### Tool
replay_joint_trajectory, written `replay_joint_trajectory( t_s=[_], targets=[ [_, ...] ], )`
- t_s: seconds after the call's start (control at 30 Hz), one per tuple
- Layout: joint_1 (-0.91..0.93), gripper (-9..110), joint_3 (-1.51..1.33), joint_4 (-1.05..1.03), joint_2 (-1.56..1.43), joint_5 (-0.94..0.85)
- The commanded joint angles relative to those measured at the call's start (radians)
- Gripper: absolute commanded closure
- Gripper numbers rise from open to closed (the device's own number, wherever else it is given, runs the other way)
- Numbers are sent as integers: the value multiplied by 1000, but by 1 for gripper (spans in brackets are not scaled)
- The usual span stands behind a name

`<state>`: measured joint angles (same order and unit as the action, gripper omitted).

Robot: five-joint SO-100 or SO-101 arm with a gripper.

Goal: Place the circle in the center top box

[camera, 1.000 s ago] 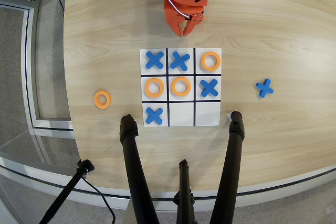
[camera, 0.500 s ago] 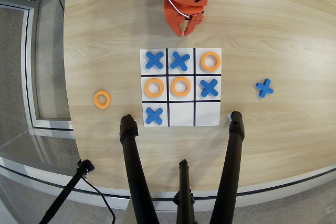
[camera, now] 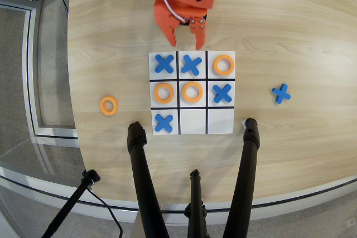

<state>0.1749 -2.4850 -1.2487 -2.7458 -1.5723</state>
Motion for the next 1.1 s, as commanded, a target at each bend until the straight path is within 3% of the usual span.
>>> replay_joint_trajectory(
  t_s=[0.0, 0.47, 1.07],
  targets=[
    [55, 79, 124, 75, 170, 11],
    [233, 79, 451, 373, 778, 17],
    [351, 78, 974, 442, 1378, 6]
  ],
)
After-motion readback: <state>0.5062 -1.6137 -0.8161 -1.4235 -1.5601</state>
